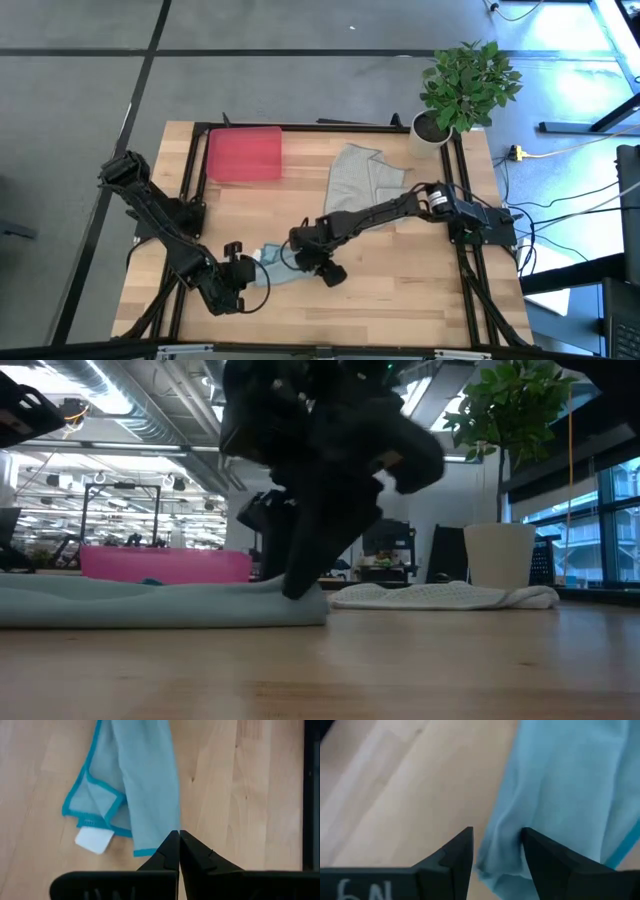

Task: Roll microfiber towels into tight, uniform cylinder then place into a basket
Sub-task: Roll the blue towel

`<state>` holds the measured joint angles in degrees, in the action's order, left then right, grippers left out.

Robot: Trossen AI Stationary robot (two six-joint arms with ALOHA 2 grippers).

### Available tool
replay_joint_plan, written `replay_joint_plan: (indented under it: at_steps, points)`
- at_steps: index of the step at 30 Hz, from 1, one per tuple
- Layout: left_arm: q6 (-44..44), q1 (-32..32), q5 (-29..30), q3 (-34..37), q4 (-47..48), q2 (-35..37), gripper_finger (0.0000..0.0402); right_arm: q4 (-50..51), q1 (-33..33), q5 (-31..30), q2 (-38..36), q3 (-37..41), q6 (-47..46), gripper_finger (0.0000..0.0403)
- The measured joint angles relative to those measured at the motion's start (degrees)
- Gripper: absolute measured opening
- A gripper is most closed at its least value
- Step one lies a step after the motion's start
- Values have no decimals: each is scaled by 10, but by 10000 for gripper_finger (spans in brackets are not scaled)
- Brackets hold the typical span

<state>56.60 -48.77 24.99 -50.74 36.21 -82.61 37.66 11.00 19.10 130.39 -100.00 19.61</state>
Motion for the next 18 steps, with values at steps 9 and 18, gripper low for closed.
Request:
replay_joint_plan:
  at_steps: [9,18]
  points:
    - [0,0,9,0,0,0,0,7,23,0,0,0,-14,171]
    - [0,0,11,0,0,0,0,-5,36,-24,5,0,-41,171]
